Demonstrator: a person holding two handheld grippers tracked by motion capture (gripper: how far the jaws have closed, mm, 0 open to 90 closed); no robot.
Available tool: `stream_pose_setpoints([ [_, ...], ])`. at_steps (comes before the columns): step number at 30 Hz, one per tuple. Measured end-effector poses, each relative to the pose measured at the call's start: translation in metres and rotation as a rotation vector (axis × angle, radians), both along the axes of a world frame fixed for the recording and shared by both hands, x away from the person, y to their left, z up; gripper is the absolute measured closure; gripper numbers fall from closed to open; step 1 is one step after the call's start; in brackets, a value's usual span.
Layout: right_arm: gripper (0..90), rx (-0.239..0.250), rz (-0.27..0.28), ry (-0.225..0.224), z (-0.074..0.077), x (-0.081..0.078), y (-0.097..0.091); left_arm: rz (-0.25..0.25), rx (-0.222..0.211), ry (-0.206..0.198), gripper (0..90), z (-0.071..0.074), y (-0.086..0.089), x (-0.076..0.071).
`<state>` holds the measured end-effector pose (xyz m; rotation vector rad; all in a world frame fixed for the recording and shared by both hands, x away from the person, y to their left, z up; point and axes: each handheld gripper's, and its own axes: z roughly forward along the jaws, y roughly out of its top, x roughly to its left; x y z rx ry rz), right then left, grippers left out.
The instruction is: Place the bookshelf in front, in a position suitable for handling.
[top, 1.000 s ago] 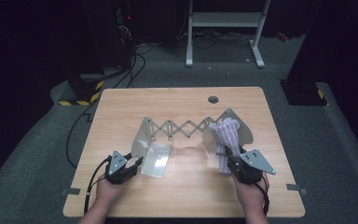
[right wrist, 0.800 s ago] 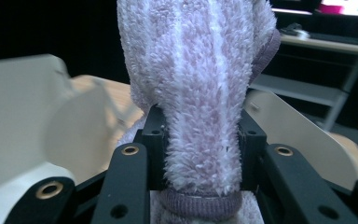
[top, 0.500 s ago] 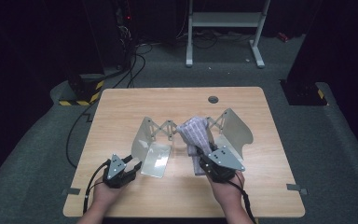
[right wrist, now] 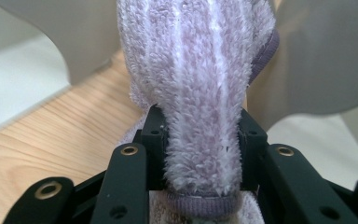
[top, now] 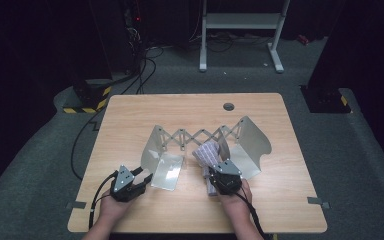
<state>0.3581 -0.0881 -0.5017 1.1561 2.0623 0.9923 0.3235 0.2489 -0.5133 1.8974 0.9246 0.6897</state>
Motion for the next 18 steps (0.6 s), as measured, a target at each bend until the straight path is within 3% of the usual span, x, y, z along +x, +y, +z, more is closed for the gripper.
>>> stream_pose_setpoints([
  [3,64.0,-0.012,-0.010,0.027,-0.006,0.004,0.000,-0.005,0.006,0.004,52.5,-0.001,-0.001,0.000],
  [7,64.0,-0.023,-0.006,0.024,-0.006,0.006,0.004,-0.004,0.008,0.005,52.5,-0.001,-0.001,0.000],
  [13,64.2,-0.012,-0.004,-0.034,0.011,0.007,0.012,-0.006,0.005,0.008,52.4,-0.001,0.000,0.000],
  [18,64.3,-0.001,0.009,-0.106,0.034,0.006,0.017,-0.006,0.004,0.010,52.4,-0.001,0.000,0.000],
])
